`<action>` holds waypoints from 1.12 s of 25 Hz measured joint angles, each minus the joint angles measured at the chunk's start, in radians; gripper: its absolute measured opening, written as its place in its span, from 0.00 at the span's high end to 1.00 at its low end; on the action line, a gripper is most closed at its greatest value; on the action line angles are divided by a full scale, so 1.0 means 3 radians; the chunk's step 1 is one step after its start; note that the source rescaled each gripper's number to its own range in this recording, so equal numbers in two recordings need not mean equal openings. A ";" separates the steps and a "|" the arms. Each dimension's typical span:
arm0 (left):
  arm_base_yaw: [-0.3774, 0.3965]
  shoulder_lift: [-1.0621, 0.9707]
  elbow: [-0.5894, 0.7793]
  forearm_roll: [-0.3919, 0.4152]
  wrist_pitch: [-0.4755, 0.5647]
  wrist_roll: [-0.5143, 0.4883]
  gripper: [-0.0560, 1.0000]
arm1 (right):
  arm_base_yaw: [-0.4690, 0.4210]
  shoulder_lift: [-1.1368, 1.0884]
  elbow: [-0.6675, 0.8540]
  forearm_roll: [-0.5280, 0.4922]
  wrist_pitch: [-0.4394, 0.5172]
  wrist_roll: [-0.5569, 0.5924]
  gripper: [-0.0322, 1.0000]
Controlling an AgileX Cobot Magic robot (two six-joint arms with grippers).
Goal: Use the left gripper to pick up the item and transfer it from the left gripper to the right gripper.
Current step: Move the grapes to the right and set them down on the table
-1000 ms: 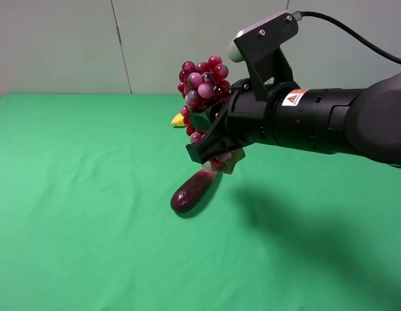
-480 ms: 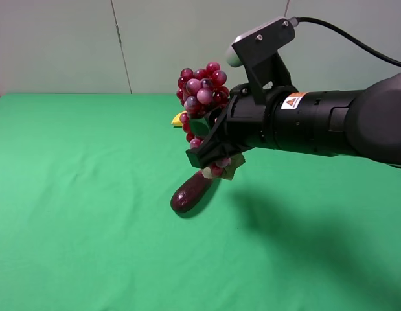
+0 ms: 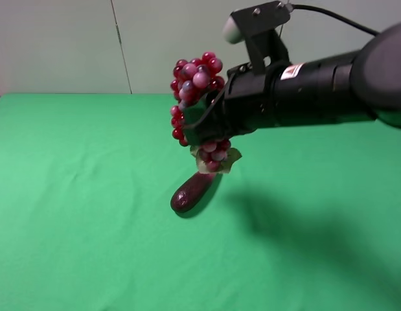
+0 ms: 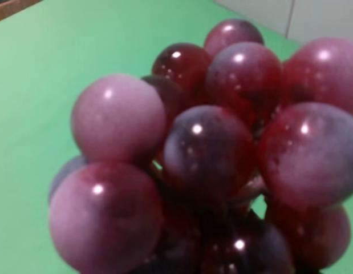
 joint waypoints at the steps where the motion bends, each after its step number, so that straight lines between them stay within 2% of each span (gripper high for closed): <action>1: 0.0064 0.0000 0.0000 0.0000 0.0000 0.0000 0.00 | -0.0097 0.0000 -0.0038 -0.0004 0.0092 0.0024 0.97; 5: 0.0171 0.0000 0.0000 0.0000 -0.0001 0.0000 0.00 | -0.0450 0.0000 -0.0114 -0.0069 0.0286 0.0044 0.97; 10: 0.0174 0.0000 0.0000 0.0000 -0.0001 0.0000 0.00 | -0.0925 0.0000 -0.0114 -0.0205 0.0635 0.0134 0.97; 13: 0.0174 0.0000 0.0000 0.0000 -0.0001 0.0000 0.00 | -0.1221 0.0000 -0.0114 -0.0466 0.0828 0.0306 0.97; 17: 0.0174 0.0000 0.0000 0.0000 -0.0001 0.0000 0.00 | -0.1564 0.0000 -0.0114 -0.1008 0.1063 0.0637 0.97; 23: 0.0174 0.0000 0.0000 0.0000 -0.0001 0.0000 0.00 | -0.1833 0.0000 -0.0114 -0.1685 0.1378 0.1135 0.97; 28: 0.0174 0.0000 0.0000 0.0000 -0.0001 0.0000 0.00 | -0.1841 0.0008 -0.0114 -0.1810 0.1642 0.1262 0.97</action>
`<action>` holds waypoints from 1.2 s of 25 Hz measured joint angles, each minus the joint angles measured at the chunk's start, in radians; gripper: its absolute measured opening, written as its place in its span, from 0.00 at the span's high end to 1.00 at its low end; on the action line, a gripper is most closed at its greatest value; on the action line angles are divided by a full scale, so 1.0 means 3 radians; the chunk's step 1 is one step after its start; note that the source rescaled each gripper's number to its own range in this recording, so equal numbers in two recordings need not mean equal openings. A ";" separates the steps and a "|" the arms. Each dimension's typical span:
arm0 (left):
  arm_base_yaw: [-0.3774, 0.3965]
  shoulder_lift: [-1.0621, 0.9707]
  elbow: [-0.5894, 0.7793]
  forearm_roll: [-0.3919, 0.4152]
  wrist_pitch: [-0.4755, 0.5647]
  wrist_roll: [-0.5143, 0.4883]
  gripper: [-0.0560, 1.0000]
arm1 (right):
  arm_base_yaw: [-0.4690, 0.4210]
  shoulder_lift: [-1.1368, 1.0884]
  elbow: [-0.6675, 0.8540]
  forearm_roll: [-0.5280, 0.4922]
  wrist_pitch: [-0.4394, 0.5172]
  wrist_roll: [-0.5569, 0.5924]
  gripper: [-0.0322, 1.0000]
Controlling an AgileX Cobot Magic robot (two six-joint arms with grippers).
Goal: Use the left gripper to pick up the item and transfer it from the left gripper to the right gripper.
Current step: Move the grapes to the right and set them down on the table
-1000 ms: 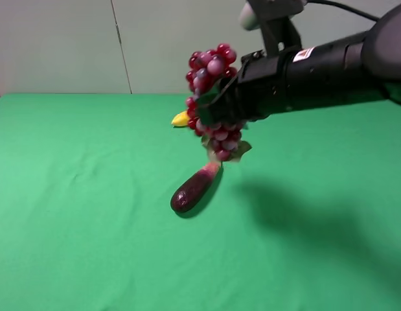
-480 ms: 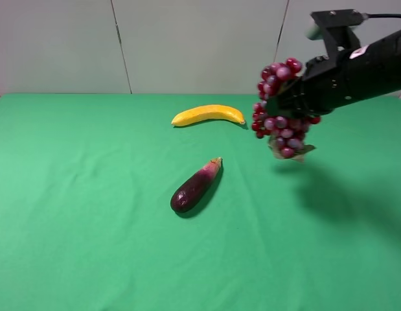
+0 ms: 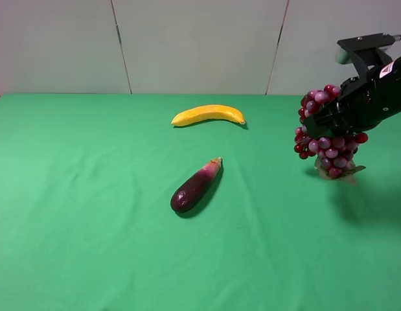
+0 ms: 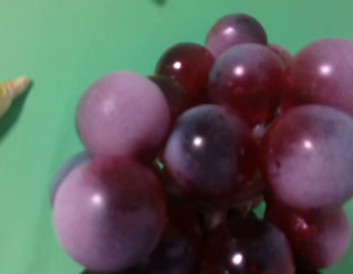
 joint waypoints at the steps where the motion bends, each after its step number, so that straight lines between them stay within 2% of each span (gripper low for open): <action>1: 0.0000 0.0000 0.0000 0.0000 0.0000 0.0000 0.00 | 0.0000 0.0020 0.0000 -0.0005 0.0058 0.0008 0.97; 11: 0.0000 0.0000 0.0000 0.0000 0.0000 0.0000 0.00 | 0.0000 0.0514 0.0000 -0.0015 0.0305 0.0085 0.97; 26: 0.0000 0.0000 0.0000 0.0003 0.0000 0.0000 0.00 | 0.0000 0.0747 -0.0010 -0.0068 0.0385 0.0209 0.96; 27: 0.0000 0.0000 0.0000 0.0003 0.0000 0.0000 0.00 | 0.0000 0.0747 -0.0010 -0.0076 0.0388 0.0237 0.86; 29: 0.0000 0.0000 0.0000 0.0003 0.0000 0.0000 0.00 | 0.0000 0.0747 -0.0010 -0.0079 0.0388 0.0274 0.39; 30: 0.0000 0.0000 0.0000 0.0003 0.0000 0.0000 0.00 | 0.0000 0.0747 -0.0010 -0.0079 0.0388 0.0298 0.25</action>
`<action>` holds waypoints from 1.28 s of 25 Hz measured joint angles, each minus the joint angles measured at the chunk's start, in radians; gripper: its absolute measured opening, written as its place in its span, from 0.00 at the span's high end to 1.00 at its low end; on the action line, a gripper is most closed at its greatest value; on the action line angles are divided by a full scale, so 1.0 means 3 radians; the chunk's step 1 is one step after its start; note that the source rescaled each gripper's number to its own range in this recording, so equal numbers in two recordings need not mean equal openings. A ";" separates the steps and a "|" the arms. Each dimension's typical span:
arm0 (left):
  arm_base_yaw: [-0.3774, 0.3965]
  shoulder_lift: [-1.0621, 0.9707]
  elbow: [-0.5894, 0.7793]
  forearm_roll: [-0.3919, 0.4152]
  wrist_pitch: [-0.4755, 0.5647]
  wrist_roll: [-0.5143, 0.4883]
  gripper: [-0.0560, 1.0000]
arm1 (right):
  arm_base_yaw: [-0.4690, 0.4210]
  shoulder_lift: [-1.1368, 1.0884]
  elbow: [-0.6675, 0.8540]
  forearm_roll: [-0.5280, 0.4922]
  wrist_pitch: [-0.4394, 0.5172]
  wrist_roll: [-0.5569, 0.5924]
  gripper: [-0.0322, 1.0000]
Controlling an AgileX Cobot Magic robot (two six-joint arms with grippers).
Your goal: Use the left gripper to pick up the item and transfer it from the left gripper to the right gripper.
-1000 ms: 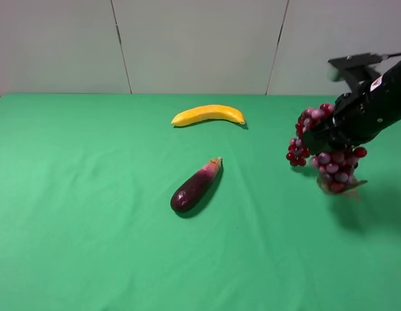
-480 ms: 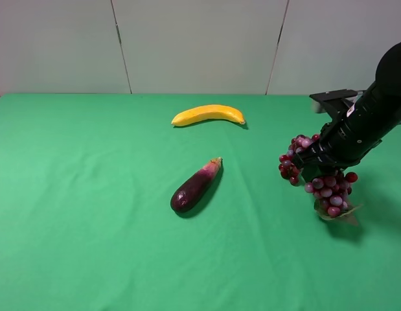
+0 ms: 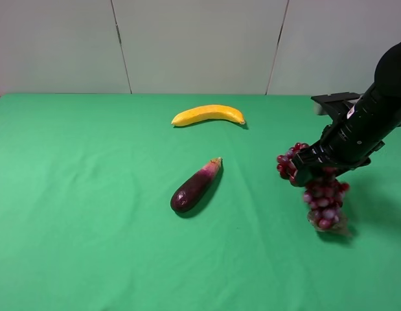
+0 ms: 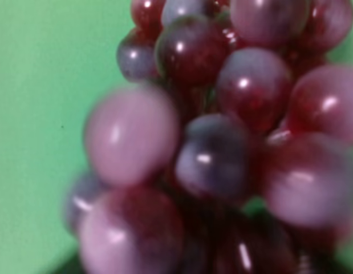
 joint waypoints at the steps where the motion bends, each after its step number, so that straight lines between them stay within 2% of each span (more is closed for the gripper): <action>1: 0.0000 0.0000 0.0000 0.0000 0.0000 0.0000 0.00 | 0.0000 0.0000 0.0000 0.0000 -0.0004 0.0023 0.15; 3: 0.0000 0.0000 0.0000 0.0000 0.0000 0.0000 0.00 | 0.0000 0.0000 -0.0003 0.0000 -0.0010 0.0067 0.05; 5: 0.0000 0.0000 0.0000 0.0000 0.0000 0.0000 0.00 | 0.0000 0.0000 -0.0003 0.0000 -0.0010 0.0085 0.02; 11: 0.0000 0.0000 0.0000 0.0000 0.0000 0.0000 0.00 | 0.0000 0.0000 -0.0070 0.0000 0.0069 0.0099 0.00; 21: 0.0000 0.0000 0.0000 0.0000 0.0000 0.0000 0.00 | 0.0000 -0.0319 -0.0518 -0.0011 0.0720 0.0122 0.00; 32: 0.0000 0.0000 0.0000 -0.0003 0.0000 0.0000 0.00 | 0.0000 -0.1262 -0.0537 -0.0033 0.1434 0.0277 0.00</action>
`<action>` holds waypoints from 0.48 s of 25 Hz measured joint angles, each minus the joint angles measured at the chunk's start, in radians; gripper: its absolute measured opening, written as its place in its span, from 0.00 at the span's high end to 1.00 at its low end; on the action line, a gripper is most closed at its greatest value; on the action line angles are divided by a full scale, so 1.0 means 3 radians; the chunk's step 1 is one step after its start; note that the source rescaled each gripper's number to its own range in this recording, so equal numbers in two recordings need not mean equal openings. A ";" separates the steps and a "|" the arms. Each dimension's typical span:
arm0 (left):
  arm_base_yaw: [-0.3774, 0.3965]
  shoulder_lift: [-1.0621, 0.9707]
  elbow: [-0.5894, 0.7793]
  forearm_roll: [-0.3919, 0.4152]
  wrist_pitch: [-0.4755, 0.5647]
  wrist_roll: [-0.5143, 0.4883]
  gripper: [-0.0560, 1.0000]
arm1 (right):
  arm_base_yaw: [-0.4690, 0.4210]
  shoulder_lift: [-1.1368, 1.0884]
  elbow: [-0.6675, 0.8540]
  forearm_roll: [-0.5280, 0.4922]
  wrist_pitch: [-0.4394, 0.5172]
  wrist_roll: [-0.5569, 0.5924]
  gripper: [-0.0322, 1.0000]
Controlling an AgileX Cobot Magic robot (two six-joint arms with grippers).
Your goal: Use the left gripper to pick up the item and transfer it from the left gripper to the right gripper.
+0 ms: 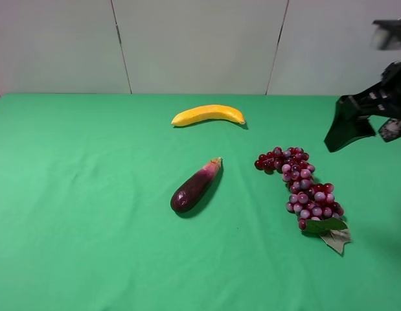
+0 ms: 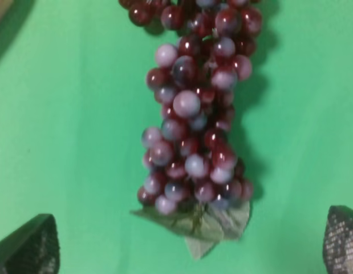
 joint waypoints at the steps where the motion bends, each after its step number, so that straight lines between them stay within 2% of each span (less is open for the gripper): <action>1: 0.0000 0.0000 0.0000 0.0000 0.0000 0.0000 0.00 | 0.0000 -0.0104 0.0000 0.0000 0.0054 0.0011 0.00; 4: 0.0000 0.0000 0.0000 0.0000 0.0000 0.0000 0.00 | 0.0000 -0.0396 0.0000 0.0000 0.0174 0.0029 0.00; 12: 0.0000 0.0000 0.0000 0.0000 0.0000 0.0000 0.00 | 0.0000 -0.1200 0.0007 -0.0003 0.0232 0.0153 0.00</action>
